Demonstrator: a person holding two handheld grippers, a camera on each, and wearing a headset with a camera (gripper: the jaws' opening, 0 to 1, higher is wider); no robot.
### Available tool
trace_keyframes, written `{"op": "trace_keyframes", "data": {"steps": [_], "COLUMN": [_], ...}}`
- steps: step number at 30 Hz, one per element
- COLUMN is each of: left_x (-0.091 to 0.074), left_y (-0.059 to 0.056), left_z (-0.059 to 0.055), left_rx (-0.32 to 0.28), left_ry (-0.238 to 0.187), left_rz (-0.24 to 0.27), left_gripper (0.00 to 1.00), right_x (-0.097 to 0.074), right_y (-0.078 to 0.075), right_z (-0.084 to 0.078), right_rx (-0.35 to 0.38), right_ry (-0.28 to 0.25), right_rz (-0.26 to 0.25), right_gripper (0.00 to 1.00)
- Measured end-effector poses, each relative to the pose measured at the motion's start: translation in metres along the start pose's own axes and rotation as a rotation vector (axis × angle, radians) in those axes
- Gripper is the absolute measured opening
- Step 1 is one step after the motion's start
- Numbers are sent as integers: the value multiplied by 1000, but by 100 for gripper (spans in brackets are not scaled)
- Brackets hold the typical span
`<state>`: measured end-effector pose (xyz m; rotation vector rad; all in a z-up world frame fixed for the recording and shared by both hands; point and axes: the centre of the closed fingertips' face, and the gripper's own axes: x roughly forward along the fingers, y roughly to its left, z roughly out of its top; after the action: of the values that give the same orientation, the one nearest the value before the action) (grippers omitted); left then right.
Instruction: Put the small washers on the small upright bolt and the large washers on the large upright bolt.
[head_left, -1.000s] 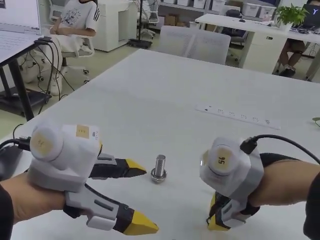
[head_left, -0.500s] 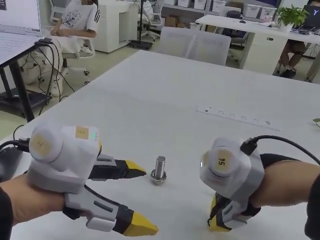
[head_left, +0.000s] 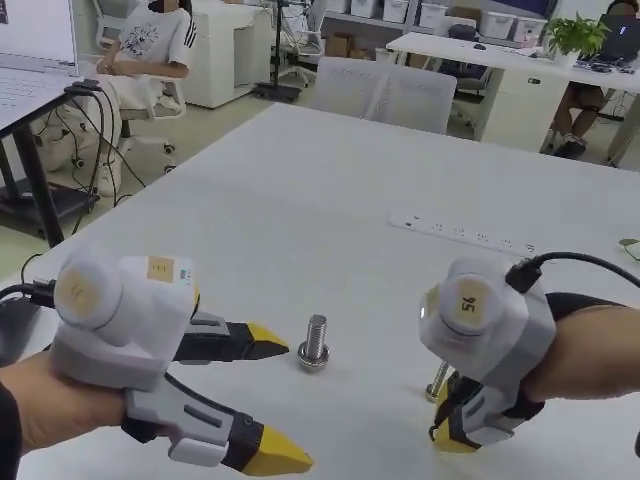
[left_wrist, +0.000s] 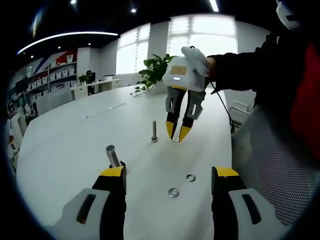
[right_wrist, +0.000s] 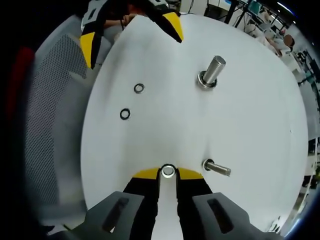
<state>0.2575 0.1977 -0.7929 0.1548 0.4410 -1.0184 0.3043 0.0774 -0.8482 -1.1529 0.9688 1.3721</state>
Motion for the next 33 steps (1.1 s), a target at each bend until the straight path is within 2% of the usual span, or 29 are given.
{"op": "trace_keyframes", "data": {"steps": [12,17,24,33], "left_x": [1,1,1,0], "left_y": [-1,-1,0,1], "left_z": [0,0,1,0], "left_rx": [6,4,4,1], "left_ry": [-1,-2,-4,-4], "left_rz": [-6,-7,-3,1], "left_gripper": [69,69,68,68], "right_x": [-20,-34,-50,-58], "right_y": [-10,-21,-37,-44], "right_z": [-14,-15,-11,1], "right_rx": [47,59,58,37], "right_ry": [-10,-22,-37,-43], "right_rz": [-37,-67,-111,-128], "right_gripper": [13,13,13,14]}}
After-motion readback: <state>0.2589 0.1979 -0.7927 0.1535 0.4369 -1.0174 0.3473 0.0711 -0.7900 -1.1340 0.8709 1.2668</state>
